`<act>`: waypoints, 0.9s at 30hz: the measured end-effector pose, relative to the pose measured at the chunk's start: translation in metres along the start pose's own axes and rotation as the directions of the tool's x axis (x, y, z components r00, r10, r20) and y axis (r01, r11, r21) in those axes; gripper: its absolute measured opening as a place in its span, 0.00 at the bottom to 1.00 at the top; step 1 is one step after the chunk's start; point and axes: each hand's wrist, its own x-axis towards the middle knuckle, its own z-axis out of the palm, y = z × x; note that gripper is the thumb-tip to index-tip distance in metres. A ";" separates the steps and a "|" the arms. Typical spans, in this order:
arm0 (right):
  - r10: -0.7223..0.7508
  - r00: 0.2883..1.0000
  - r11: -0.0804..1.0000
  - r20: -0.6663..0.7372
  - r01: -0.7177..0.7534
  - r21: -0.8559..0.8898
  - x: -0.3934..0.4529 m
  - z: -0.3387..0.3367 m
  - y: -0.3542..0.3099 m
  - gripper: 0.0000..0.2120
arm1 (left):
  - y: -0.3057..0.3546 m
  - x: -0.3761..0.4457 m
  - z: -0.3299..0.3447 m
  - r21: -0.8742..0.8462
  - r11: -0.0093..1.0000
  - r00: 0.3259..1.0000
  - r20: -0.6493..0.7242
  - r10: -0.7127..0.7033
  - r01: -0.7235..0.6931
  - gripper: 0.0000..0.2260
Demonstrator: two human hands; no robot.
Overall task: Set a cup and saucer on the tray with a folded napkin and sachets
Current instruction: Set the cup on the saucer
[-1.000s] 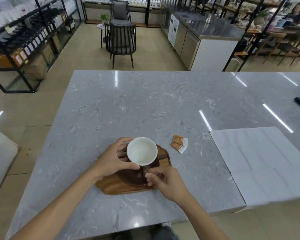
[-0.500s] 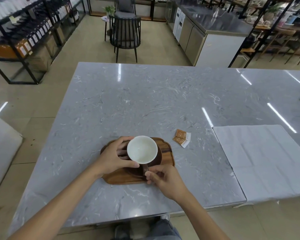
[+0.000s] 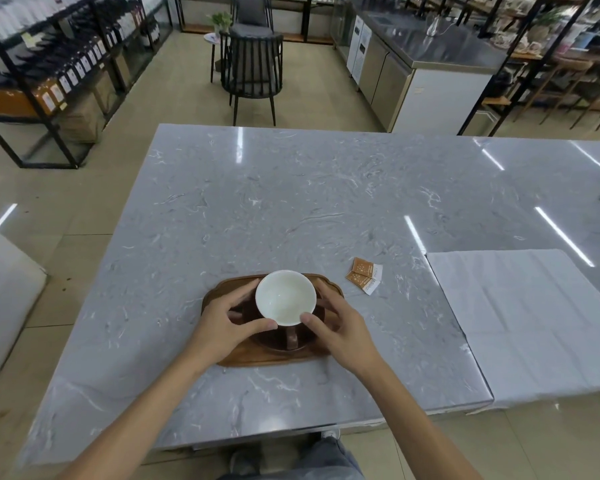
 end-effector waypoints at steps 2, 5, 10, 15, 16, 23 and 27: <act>-0.001 0.998 0.999 0.059 -0.002 0.043 0.001 0.002 -0.001 0.27 | 0.000 -0.002 0.002 -0.027 1.000 1.000 -0.005 -0.009 0.009 0.36; 0.007 0.999 0.995 0.049 -0.012 0.097 -0.001 0.004 0.004 0.32 | 0.000 -0.003 0.003 -0.048 0.998 1.000 -0.007 -0.028 0.027 0.34; 0.026 0.999 0.989 0.023 -0.029 0.144 -0.001 0.004 0.007 0.34 | -0.001 -0.002 0.005 -0.075 0.996 0.999 0.009 -0.043 0.043 0.33; 0.041 0.998 0.990 0.040 -0.046 0.137 0.000 0.002 0.006 0.32 | -0.001 -0.003 0.005 -0.058 0.997 0.998 0.006 -0.059 0.060 0.35; 0.044 0.998 0.990 0.043 -0.050 0.134 0.000 0.002 0.006 0.32 | 0.000 -0.004 0.004 -0.053 0.997 0.998 0.007 -0.061 0.062 0.35; 0.024 0.999 0.993 0.043 -0.029 0.119 0.001 0.002 0.009 0.34 | 0.009 -0.003 0.000 0.002 0.999 0.998 0.029 -0.047 0.047 0.33; -0.021 1.000 0.997 0.005 0.021 0.076 0.000 -0.008 0.009 0.34 | 0.026 0.000 -0.010 0.064 0.997 0.997 -0.077 -0.030 0.035 0.21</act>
